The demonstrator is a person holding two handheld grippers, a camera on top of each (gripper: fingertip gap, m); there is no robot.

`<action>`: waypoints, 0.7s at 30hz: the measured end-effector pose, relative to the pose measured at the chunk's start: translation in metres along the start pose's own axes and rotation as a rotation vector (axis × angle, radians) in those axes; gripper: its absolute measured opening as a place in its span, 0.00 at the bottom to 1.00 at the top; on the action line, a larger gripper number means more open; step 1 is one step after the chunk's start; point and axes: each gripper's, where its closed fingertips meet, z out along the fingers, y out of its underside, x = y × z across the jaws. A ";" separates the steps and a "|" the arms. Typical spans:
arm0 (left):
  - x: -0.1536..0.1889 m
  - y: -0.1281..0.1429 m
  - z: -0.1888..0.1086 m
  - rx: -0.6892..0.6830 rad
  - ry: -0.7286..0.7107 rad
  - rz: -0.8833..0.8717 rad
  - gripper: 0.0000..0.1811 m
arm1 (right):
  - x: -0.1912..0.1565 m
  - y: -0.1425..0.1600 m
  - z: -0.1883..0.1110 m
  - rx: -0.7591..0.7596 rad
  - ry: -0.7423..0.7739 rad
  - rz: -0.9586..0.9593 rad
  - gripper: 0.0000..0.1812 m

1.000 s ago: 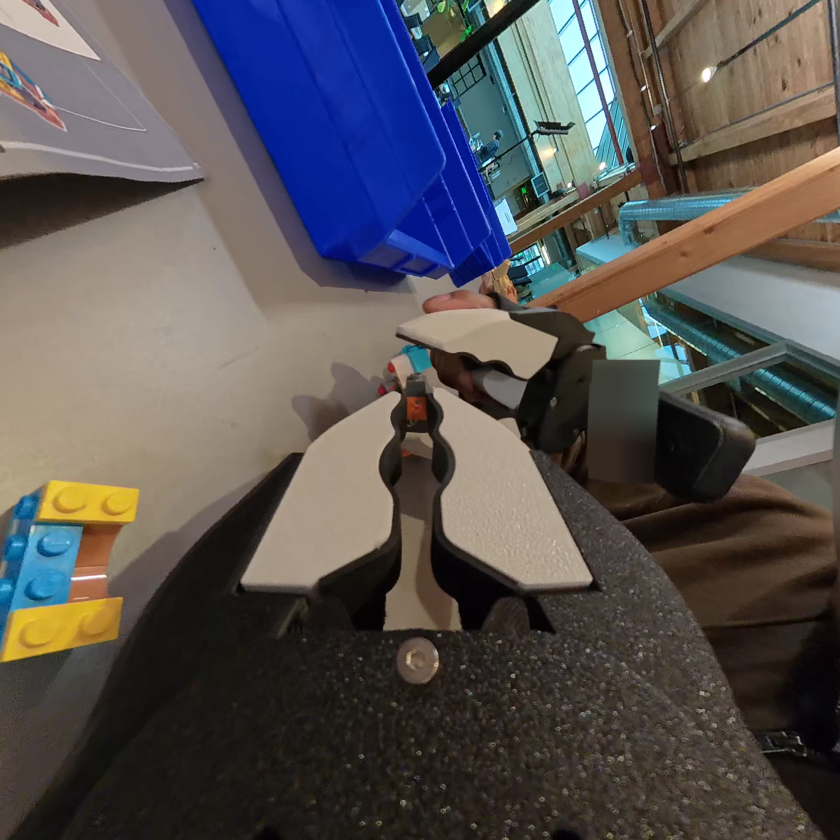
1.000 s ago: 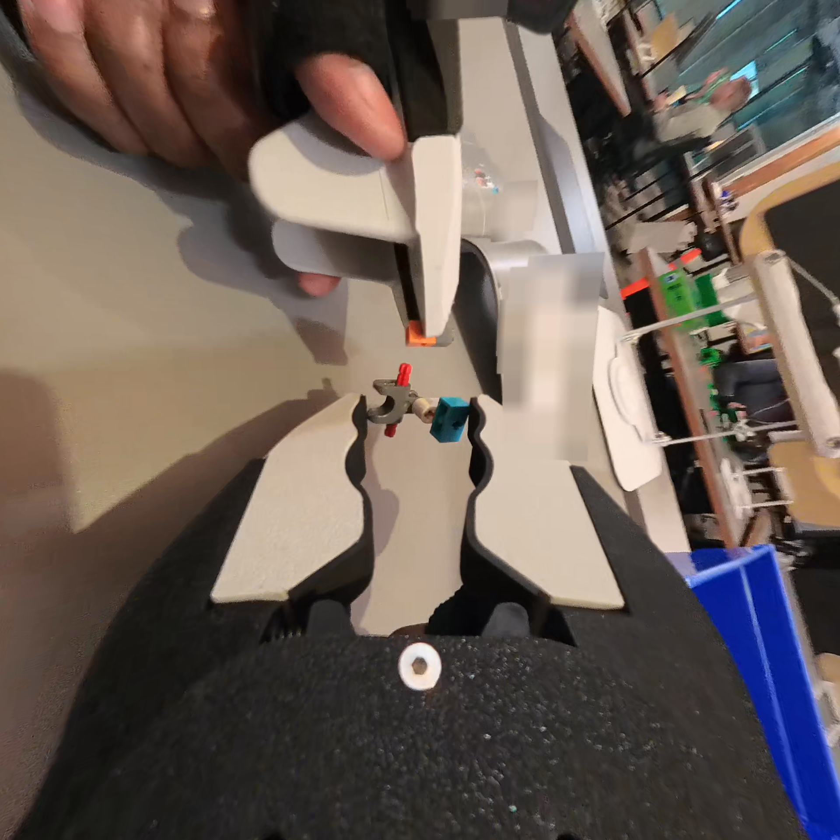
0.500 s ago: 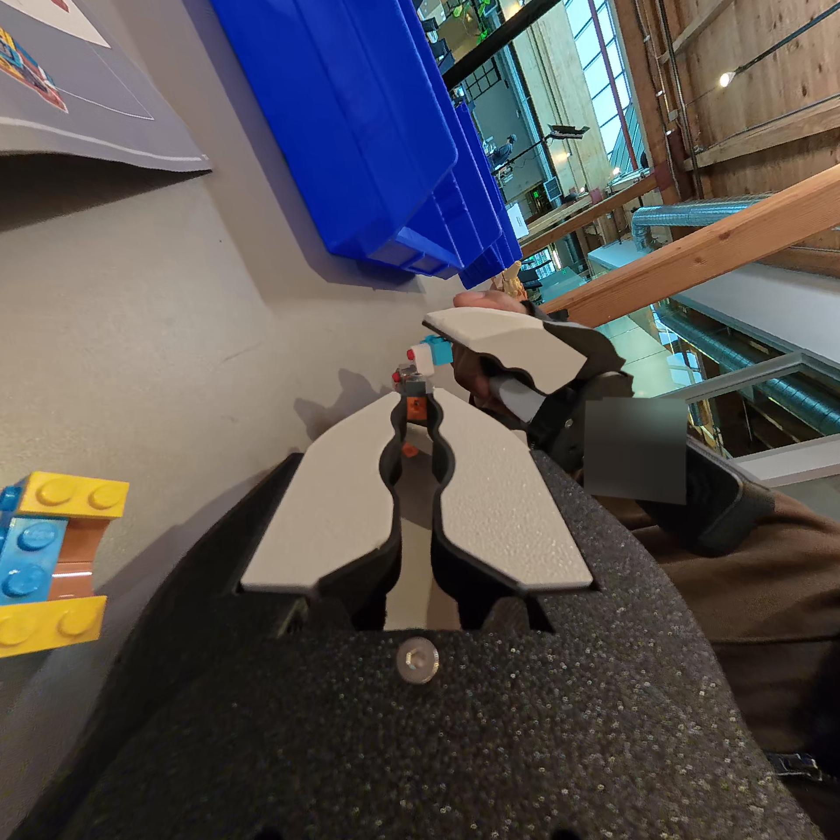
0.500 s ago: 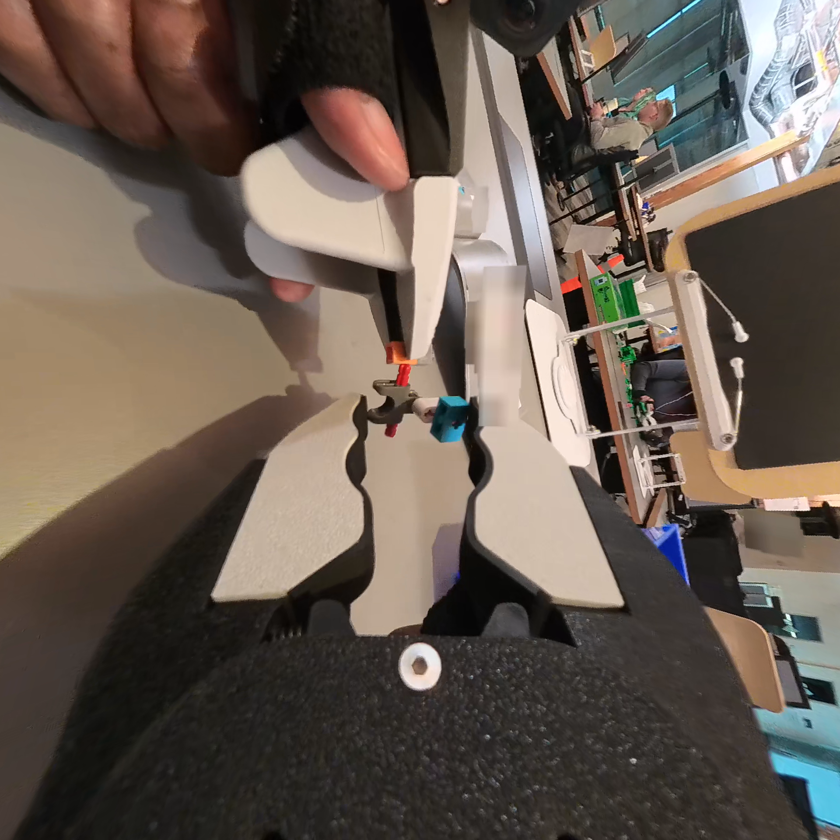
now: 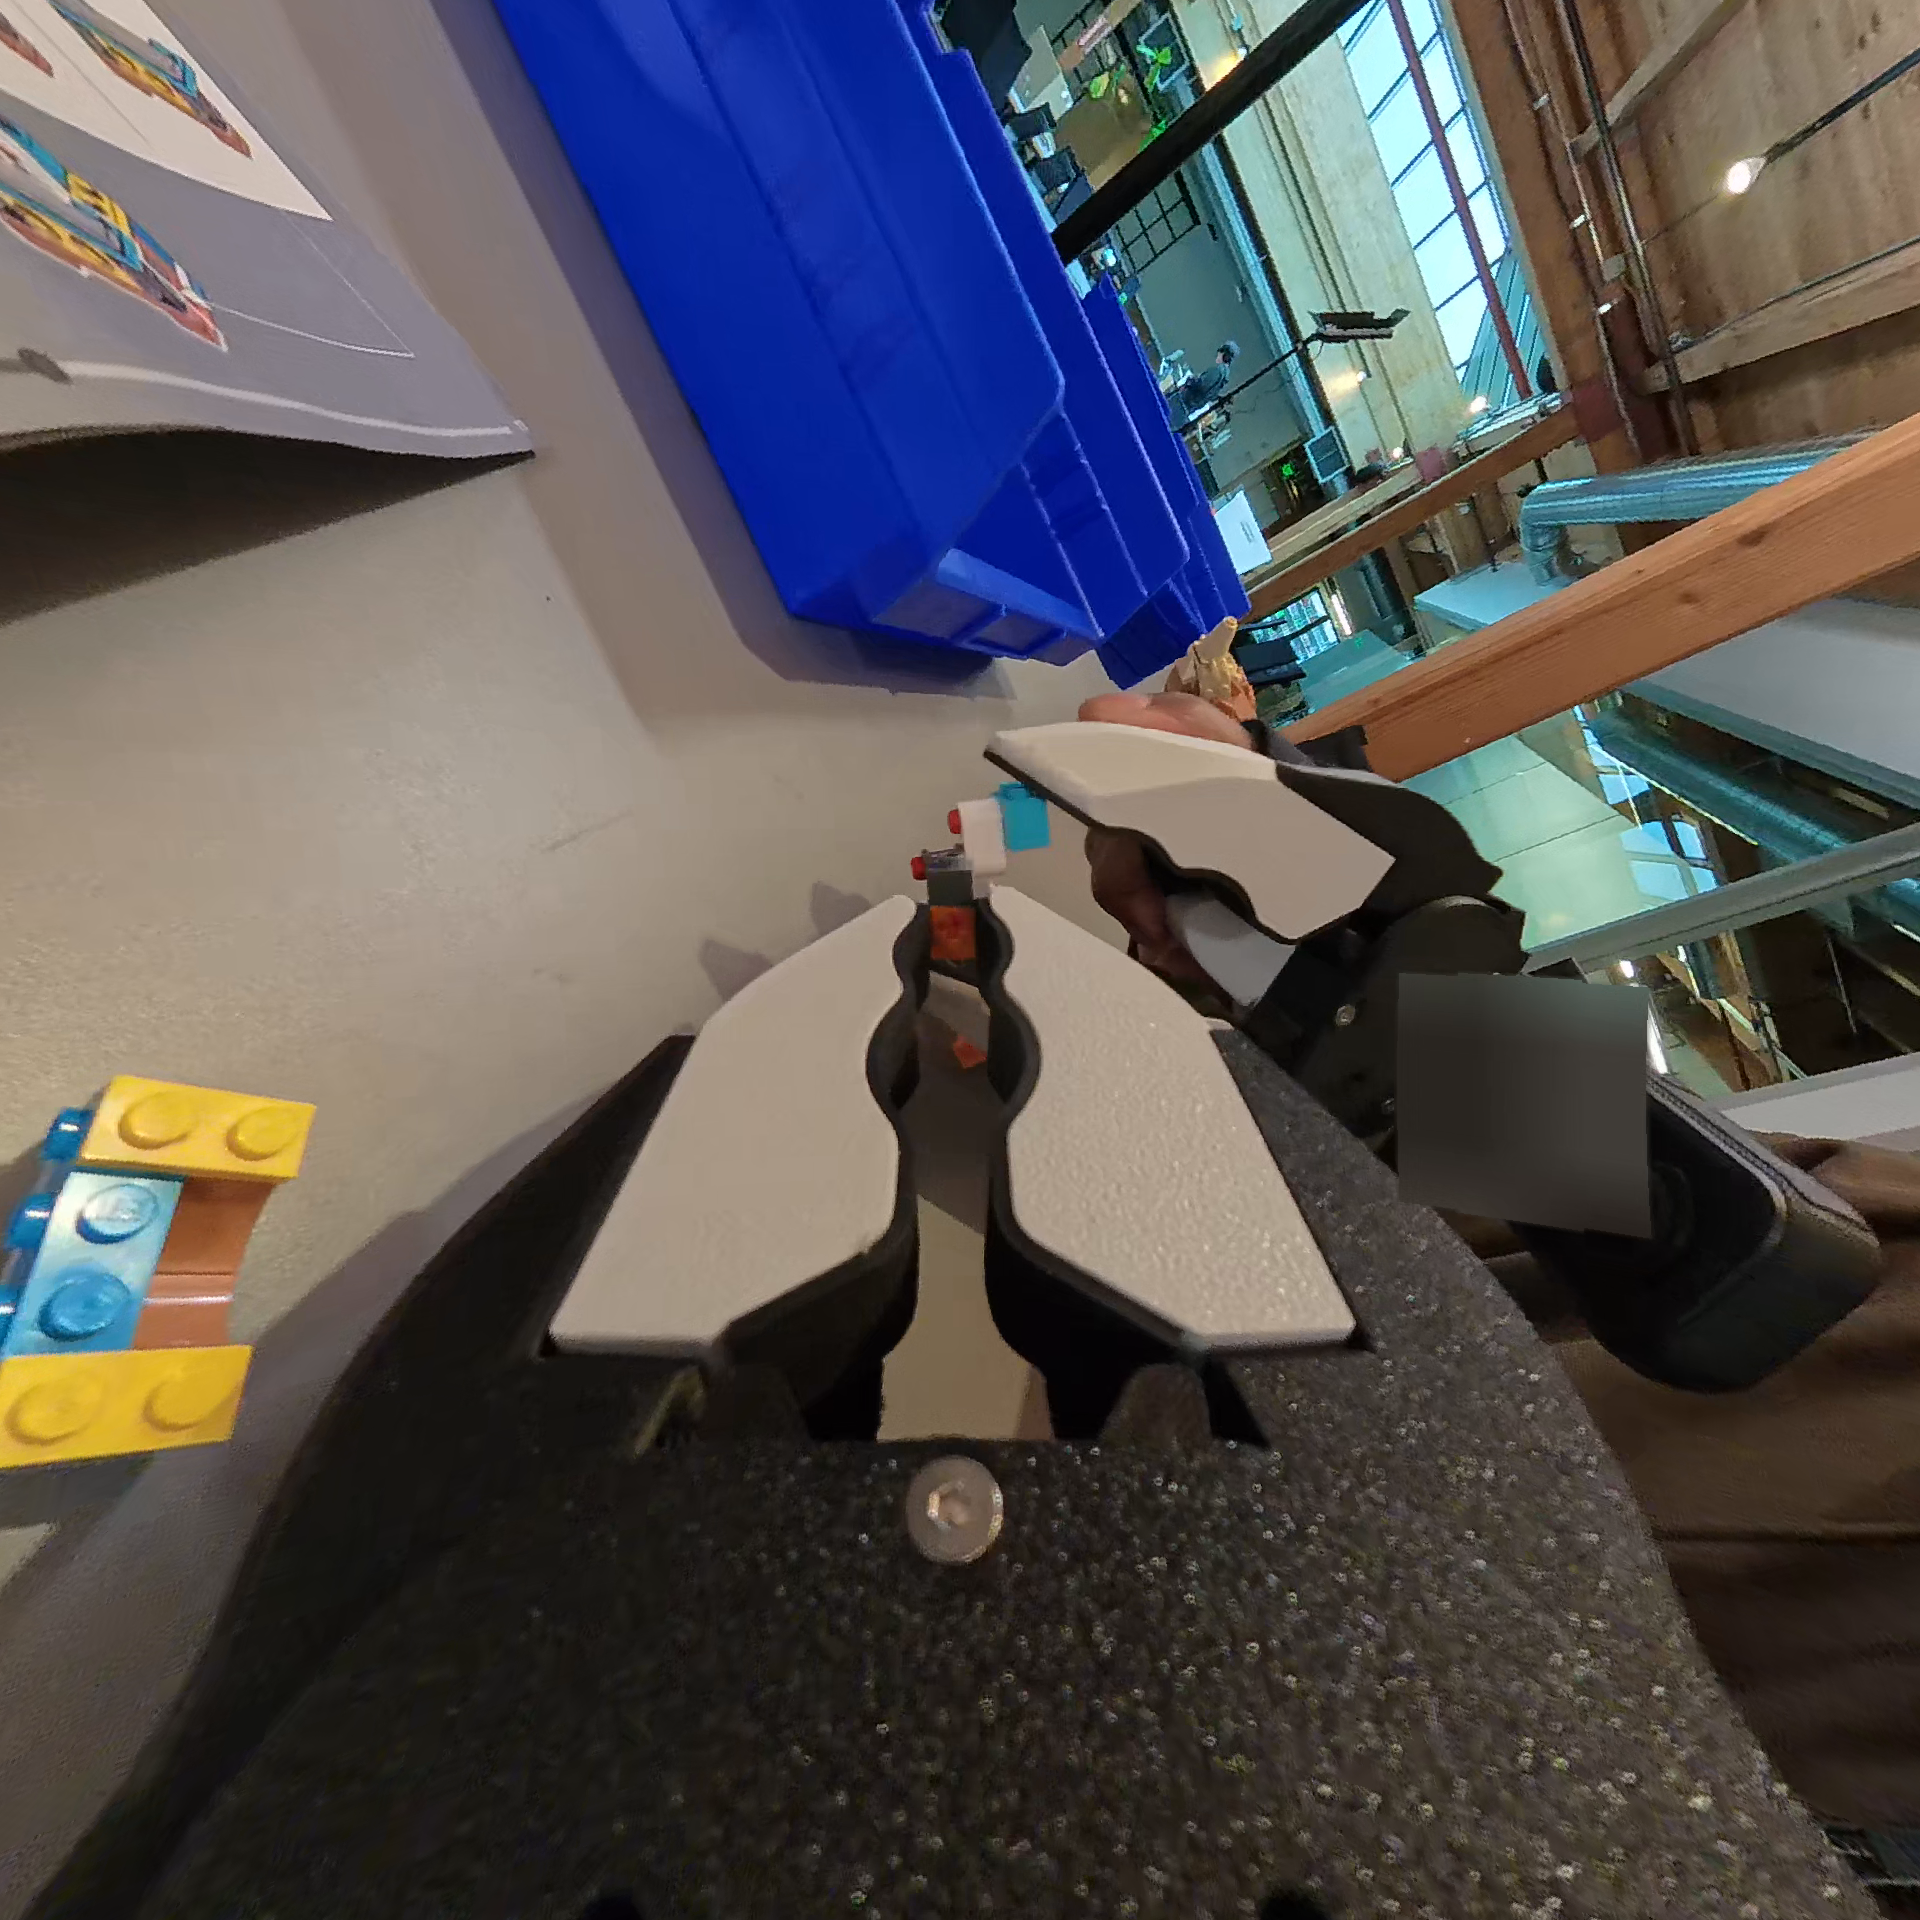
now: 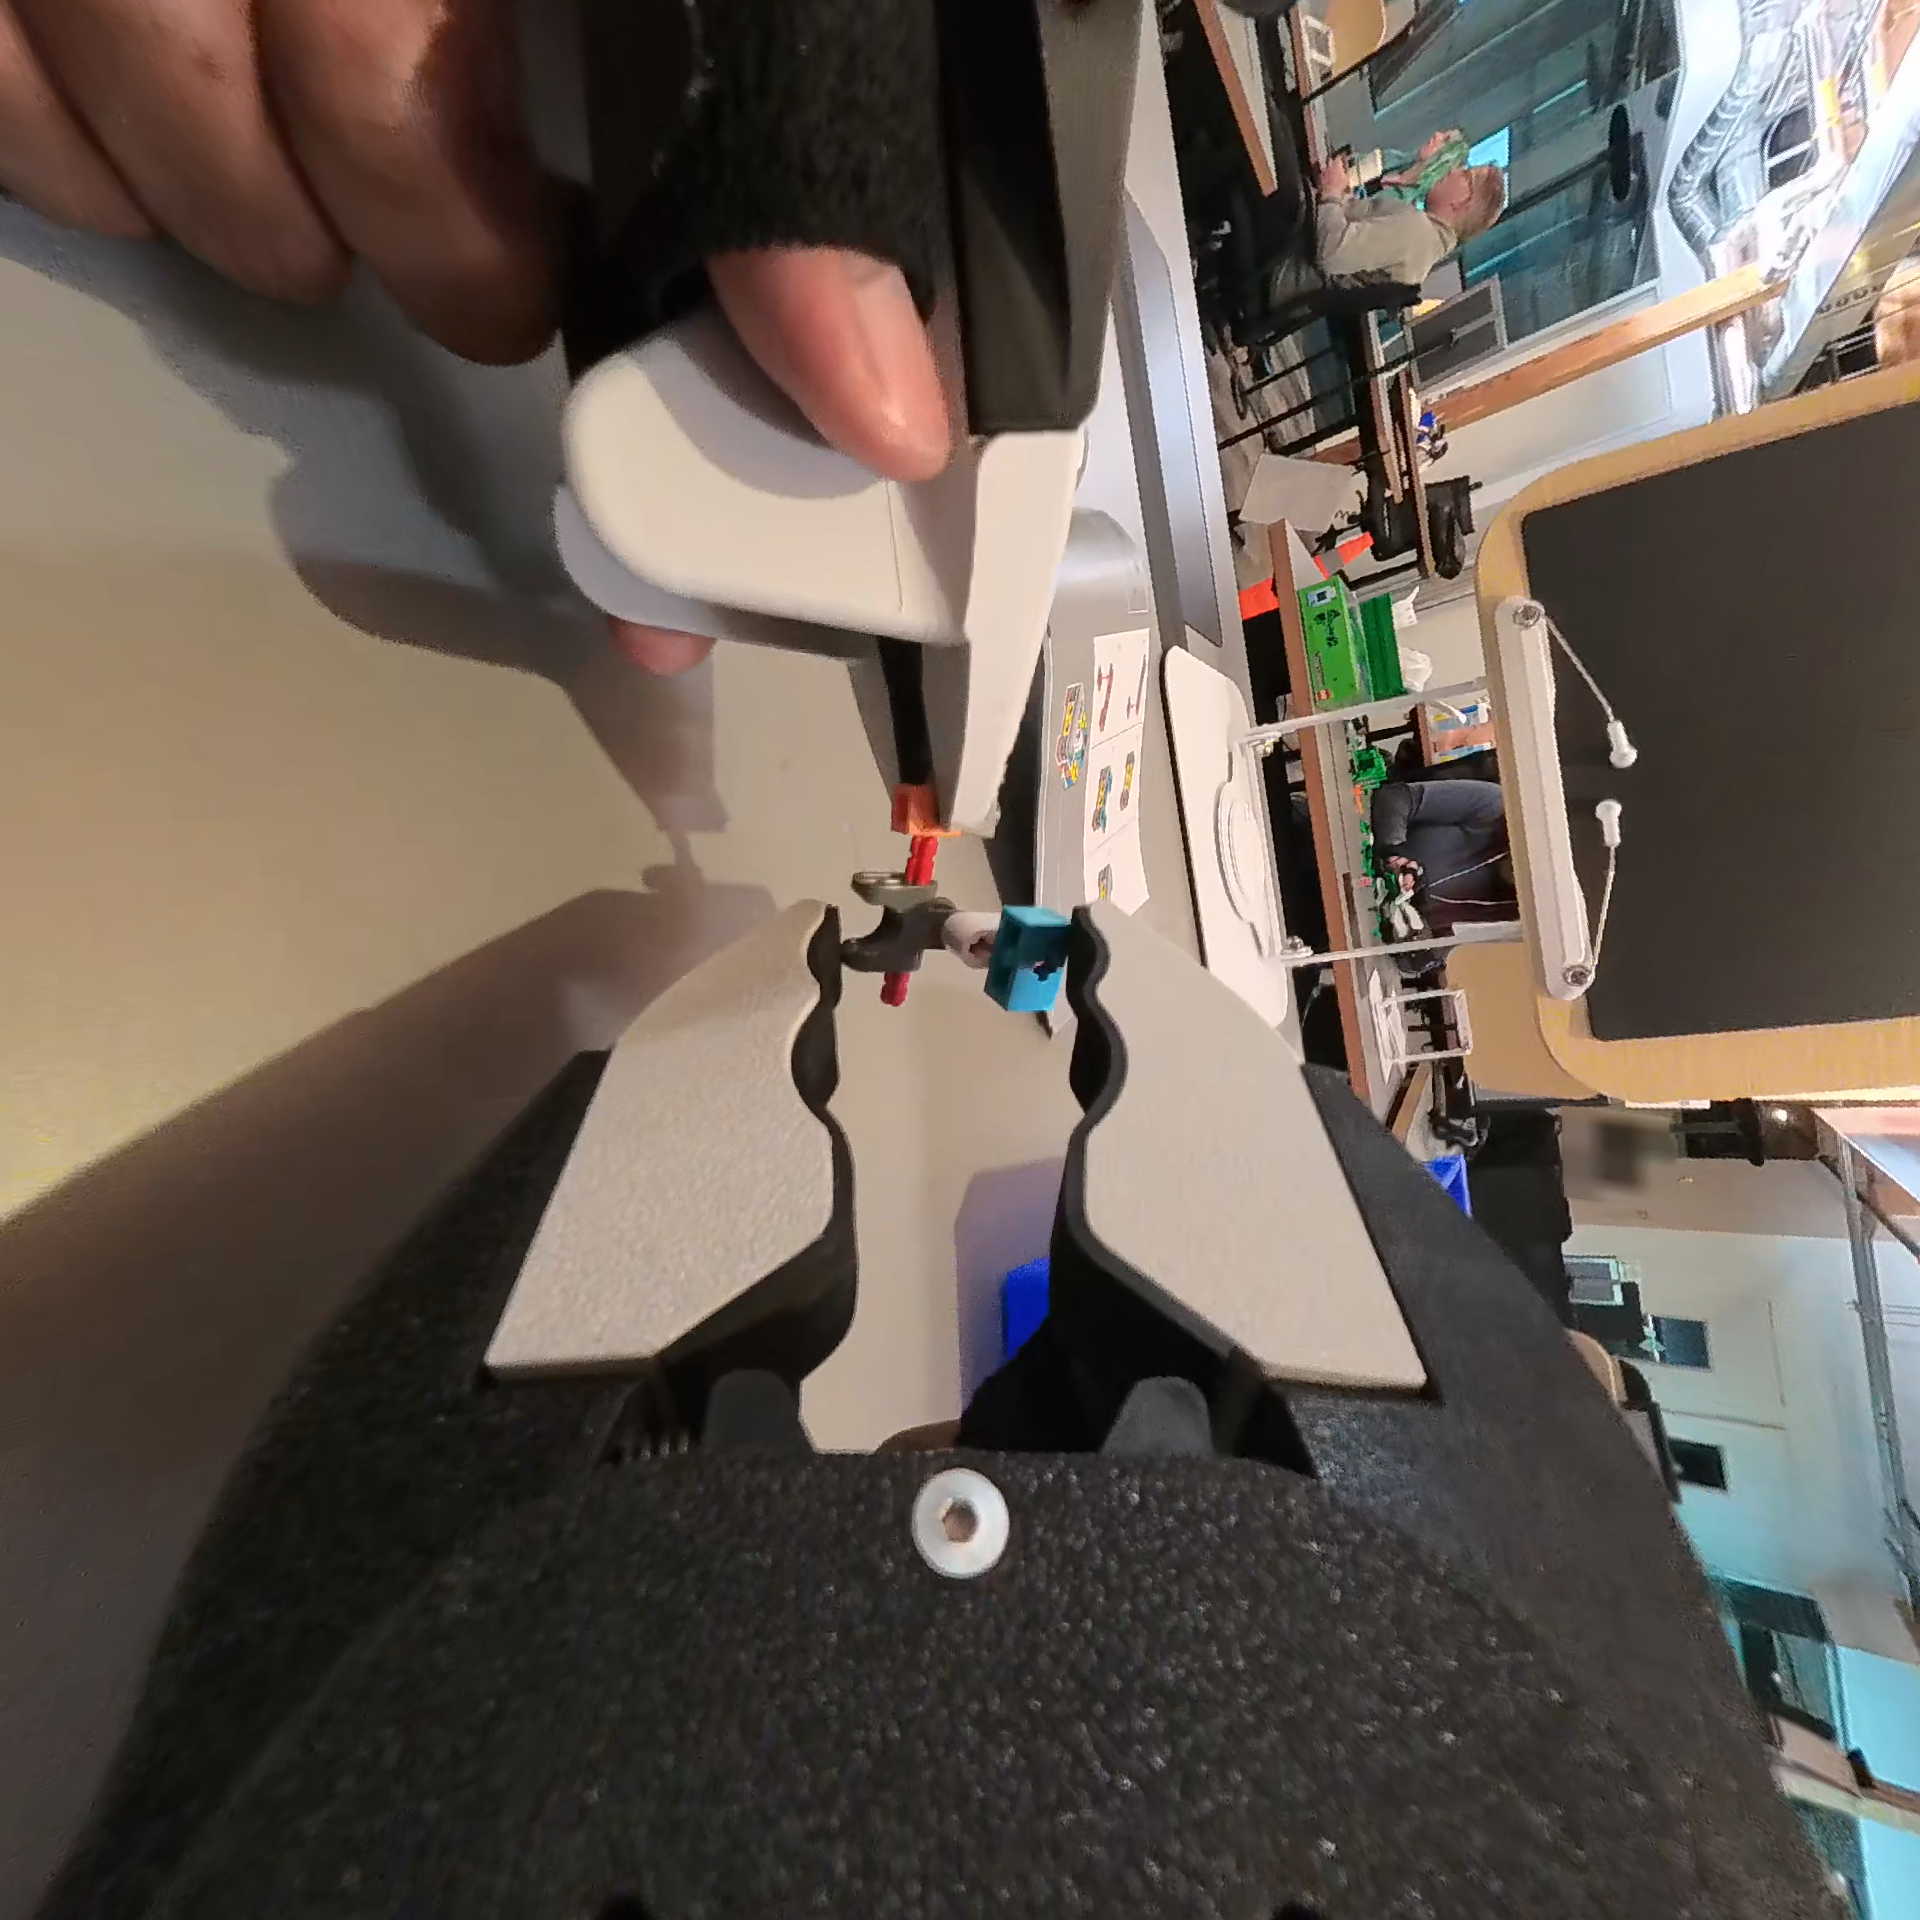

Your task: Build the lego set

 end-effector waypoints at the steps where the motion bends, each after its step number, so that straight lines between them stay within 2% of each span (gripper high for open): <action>1: 0.000 0.000 0.000 -0.003 0.004 -0.001 0.04 | 0.000 0.000 0.000 -0.003 -0.003 0.006 0.23; 7: 0.002 0.002 0.001 -0.018 0.010 0.010 0.04 | 0.000 0.000 0.000 -0.006 -0.022 0.027 0.23; 13: 0.000 0.000 0.001 -0.004 0.015 -0.027 0.04 | 0.002 -0.004 -0.002 -0.007 0.028 -0.042 0.23; 21: 0.004 0.000 -0.002 -0.021 0.102 -0.120 0.04 | 0.004 -0.010 -0.005 0.047 0.056 -0.108 0.23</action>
